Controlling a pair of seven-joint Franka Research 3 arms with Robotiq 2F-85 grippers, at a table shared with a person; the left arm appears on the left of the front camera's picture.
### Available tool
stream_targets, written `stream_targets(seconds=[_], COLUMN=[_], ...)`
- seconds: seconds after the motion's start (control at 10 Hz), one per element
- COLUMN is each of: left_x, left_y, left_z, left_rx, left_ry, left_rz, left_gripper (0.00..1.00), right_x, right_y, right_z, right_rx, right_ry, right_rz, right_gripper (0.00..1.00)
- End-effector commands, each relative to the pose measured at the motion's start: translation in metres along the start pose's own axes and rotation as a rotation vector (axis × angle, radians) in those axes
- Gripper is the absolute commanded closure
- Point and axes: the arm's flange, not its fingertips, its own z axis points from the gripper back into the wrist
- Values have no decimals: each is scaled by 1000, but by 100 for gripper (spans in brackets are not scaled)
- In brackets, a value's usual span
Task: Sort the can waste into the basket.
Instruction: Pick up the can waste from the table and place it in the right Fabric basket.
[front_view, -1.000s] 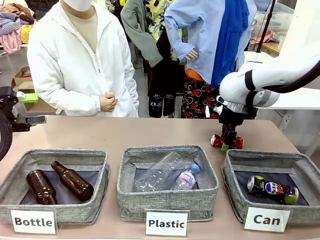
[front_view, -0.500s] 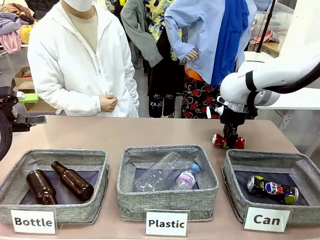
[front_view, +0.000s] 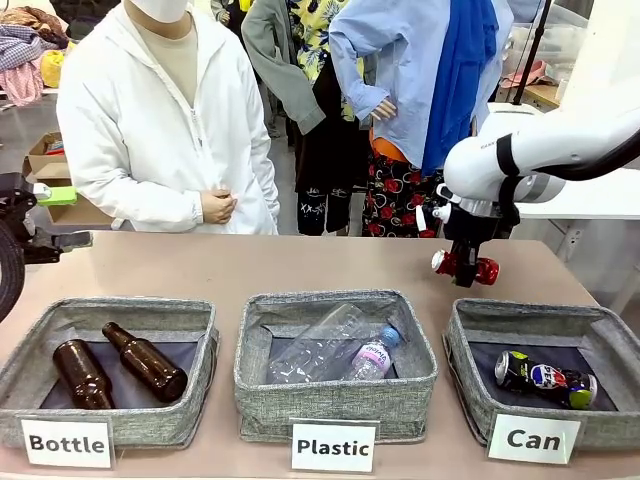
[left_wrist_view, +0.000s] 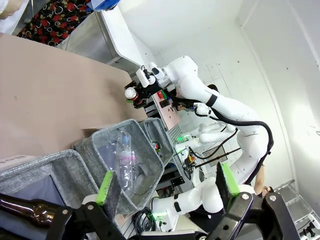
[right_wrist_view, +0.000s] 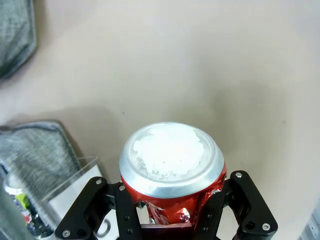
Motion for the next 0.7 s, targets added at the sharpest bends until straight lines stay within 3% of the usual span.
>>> stream_targets(seconds=[0.0, 0.3, 0.6], left_x=[-2, -2, -2], left_y=[-4, -4, -4], left_z=[1, 1, 1], left_rx=[-2, -2, -2], left_ry=[-9, -9, -9], left_rz=[9, 9, 9], left_gripper=[0, 0, 0], right_x=[-6, -20, -46], right_y=[20, 93, 166], right_z=[40, 90, 67], right_rx=[-37, 52, 60], right_ry=[57, 114, 221], right_rz=[-57, -111, 60], right_gripper=[100, 100, 100])
